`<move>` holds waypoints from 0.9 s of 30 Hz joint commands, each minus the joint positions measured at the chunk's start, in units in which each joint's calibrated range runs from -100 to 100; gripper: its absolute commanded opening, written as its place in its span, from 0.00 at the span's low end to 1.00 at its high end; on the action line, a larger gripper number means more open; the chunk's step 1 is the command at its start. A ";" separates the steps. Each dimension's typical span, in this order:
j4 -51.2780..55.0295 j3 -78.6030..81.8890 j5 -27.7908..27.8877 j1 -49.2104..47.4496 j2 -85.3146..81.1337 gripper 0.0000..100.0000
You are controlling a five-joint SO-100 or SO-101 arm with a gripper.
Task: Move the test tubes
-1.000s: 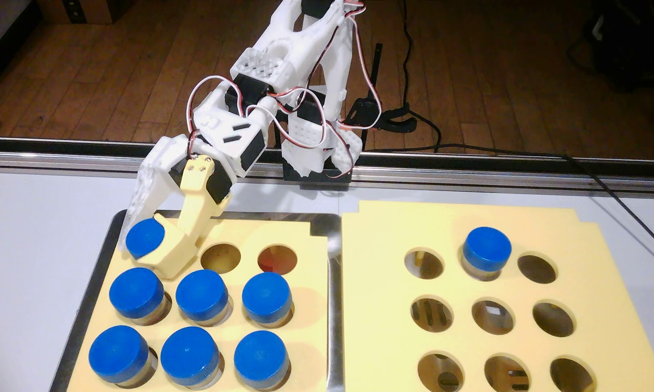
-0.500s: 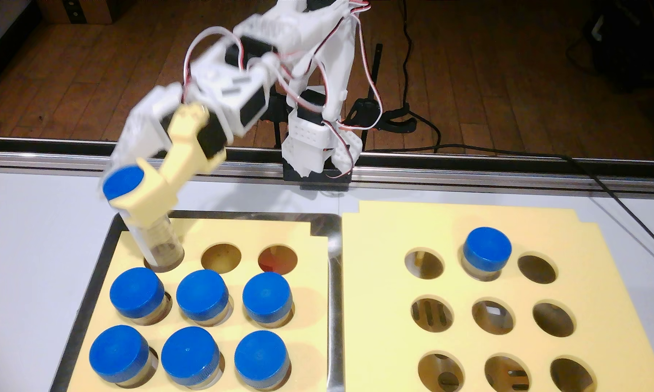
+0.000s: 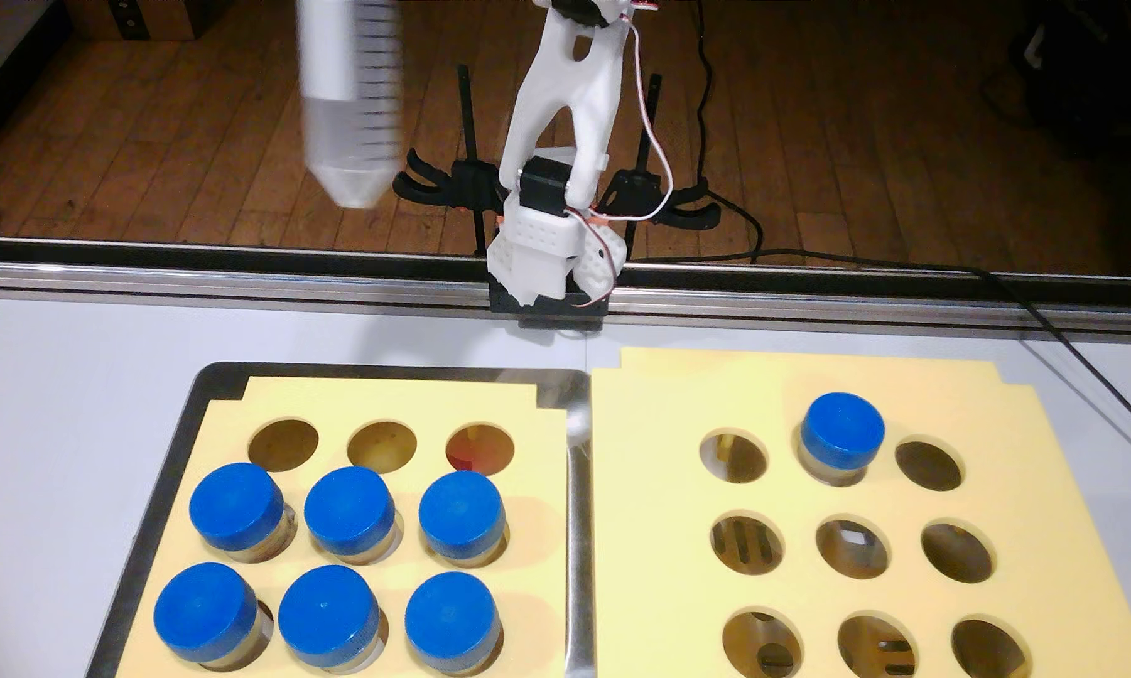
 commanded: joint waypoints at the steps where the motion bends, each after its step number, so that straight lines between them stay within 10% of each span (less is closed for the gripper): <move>1: 0.11 7.28 -0.21 -9.59 -4.41 0.08; 27: -15.13 34.24 -2.88 -33.01 2.45 0.08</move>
